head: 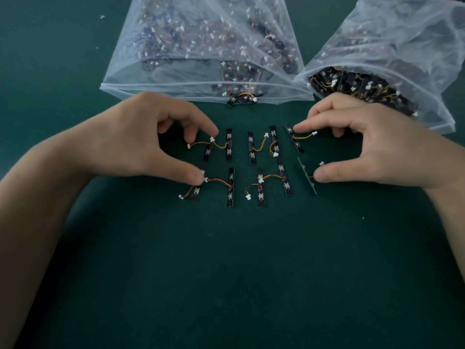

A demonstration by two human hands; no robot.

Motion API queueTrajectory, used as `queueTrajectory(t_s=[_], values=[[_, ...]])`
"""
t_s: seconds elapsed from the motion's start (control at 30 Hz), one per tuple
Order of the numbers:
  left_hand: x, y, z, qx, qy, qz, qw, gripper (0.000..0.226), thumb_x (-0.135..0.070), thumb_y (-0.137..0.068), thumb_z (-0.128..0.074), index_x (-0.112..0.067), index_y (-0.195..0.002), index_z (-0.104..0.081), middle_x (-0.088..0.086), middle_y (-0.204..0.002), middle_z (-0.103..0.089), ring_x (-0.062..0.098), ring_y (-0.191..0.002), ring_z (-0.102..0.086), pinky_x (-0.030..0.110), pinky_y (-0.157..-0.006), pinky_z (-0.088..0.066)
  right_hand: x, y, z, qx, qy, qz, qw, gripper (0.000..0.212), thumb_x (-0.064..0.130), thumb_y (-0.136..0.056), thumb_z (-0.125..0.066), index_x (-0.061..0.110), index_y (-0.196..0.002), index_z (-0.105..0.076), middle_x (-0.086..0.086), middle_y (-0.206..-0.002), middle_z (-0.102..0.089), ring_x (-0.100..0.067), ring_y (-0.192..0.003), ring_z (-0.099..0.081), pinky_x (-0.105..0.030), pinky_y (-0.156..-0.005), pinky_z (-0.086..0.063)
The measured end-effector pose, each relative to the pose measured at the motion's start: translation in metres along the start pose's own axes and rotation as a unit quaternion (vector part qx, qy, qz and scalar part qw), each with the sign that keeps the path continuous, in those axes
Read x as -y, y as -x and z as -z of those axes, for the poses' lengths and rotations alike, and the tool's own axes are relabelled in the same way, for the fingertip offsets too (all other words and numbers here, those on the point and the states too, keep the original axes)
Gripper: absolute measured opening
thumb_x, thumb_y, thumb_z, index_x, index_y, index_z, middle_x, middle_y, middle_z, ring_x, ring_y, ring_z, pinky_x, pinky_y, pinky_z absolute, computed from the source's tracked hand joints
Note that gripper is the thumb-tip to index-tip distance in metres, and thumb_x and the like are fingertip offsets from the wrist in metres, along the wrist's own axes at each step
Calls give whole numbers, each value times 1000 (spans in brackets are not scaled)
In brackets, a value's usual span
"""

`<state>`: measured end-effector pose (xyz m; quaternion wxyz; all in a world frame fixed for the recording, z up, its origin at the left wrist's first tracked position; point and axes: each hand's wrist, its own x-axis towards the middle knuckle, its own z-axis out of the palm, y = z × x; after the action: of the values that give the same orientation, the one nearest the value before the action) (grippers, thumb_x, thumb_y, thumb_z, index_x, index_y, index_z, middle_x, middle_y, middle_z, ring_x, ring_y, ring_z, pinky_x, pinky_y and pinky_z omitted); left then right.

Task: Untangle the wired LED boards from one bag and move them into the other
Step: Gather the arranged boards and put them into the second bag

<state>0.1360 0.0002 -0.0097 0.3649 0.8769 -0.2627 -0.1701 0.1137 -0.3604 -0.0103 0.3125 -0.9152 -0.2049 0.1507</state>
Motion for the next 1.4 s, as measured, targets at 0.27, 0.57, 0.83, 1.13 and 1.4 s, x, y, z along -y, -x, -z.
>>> queueTrajectory(t_s=[0.27, 0.57, 0.83, 1.13, 1.4], values=[[-4, 0, -2, -2, -29, 23, 999, 75, -77, -43, -84, -58, -114, -67, -20, -94, -64, 16, -76, -47, 18, -63, -37, 3, 0, -5, -14, -7, 15, 1000, 56, 56, -64, -84, 53, -119, -70, 16, -127, -53, -8, -101, -52, -24, -90, -41], [-5, 0, -8, -31, -34, 12, 999, 65, -78, -50, -81, -57, -110, -70, -21, -94, -65, 18, -76, -50, 34, -71, -44, 8, -3, -13, -29, 32, 40, 998, 61, 69, -67, -72, 49, -124, -67, 18, -121, -50, -2, -103, -52, -23, -89, -40], [-11, -6, -28, -74, -47, -33, 996, 54, -67, -62, -84, -46, -110, -73, -20, -96, -66, 10, -83, -59, 14, -70, -42, 23, -8, -33, -42, 42, 87, 994, 46, 55, -76, -79, 41, -119, -71, 21, -111, -56, 3, -95, -55, -16, -80, -39], [-13, -9, -38, -105, -24, -48, 993, 42, -56, -73, -84, -47, -113, -71, -24, -97, -70, 12, -76, -55, 17, -67, -44, 24, -11, -36, -52, 39, 78, 995, 42, 54, -78, -77, 40, -118, -72, 20, -109, -58, 1, -93, -55, -24, -78, -41], [0, -8, -20, -93, 73, -84, 989, 72, -83, -60, -80, -48, -121, -66, -15, -101, -67, 9, -76, -53, 20, -66, -43, 25, -9, -34, -48, 27, 76, 996, 52, 68, -77, -70, 41, -121, -69, 20, -109, -57, 2, -96, -56, -19, -79, -39]])
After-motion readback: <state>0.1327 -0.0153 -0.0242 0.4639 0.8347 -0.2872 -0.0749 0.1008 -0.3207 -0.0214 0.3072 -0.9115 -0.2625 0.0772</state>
